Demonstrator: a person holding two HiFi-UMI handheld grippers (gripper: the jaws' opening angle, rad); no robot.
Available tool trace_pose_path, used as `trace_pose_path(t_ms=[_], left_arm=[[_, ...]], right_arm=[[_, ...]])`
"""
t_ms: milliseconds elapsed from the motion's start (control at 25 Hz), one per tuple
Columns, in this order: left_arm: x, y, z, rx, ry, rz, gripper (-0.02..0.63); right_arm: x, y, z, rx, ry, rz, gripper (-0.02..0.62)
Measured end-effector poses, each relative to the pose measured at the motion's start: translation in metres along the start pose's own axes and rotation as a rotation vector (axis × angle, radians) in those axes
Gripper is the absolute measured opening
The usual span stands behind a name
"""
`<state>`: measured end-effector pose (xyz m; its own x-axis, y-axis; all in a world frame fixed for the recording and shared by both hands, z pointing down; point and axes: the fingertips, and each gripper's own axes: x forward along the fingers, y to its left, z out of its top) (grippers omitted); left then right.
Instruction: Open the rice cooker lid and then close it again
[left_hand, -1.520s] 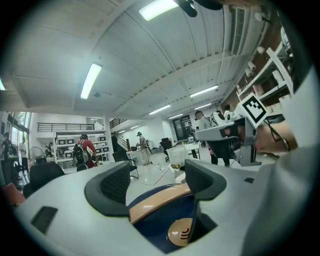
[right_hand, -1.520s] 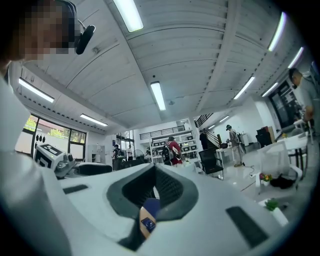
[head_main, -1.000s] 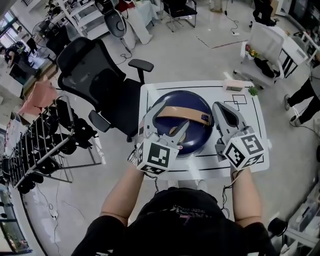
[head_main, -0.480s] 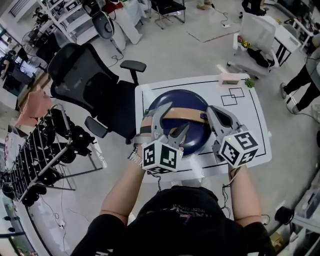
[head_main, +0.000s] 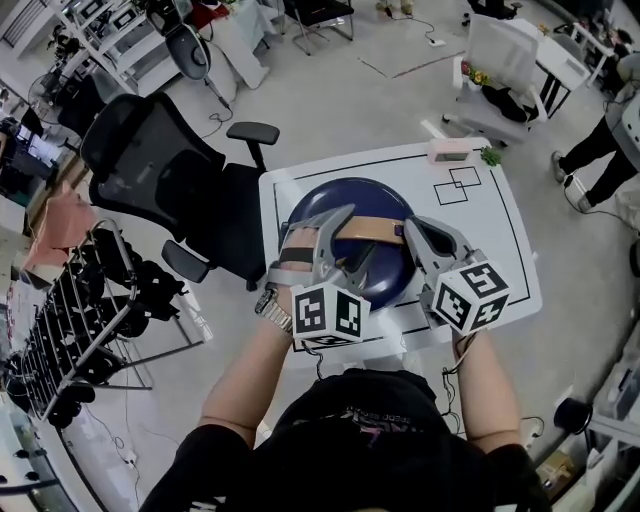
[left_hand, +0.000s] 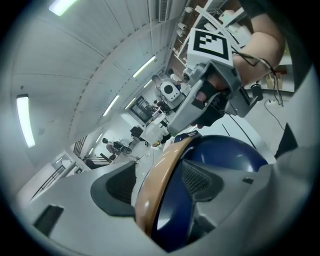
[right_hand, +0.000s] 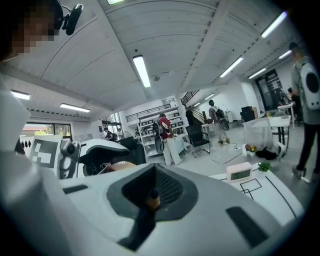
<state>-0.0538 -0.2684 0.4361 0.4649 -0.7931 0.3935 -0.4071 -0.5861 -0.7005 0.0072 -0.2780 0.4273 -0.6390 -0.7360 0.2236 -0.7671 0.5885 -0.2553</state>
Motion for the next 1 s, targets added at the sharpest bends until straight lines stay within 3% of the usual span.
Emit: trace_pose_path(t_ms=[400, 1000], left_arm=[[0.008, -0.010, 0.003, 0.121, 0.017, -0.016, 0.213], [0.014, -0.014, 0.002, 0.294, 0.071, 0.018, 0.175]], right_arm=[[0.002, -0.001, -0.005, 0.025, 0.010, 0.002, 0.002], [0.002, -0.003, -0.007, 0.061, 0.000, 0.003, 0.002]])
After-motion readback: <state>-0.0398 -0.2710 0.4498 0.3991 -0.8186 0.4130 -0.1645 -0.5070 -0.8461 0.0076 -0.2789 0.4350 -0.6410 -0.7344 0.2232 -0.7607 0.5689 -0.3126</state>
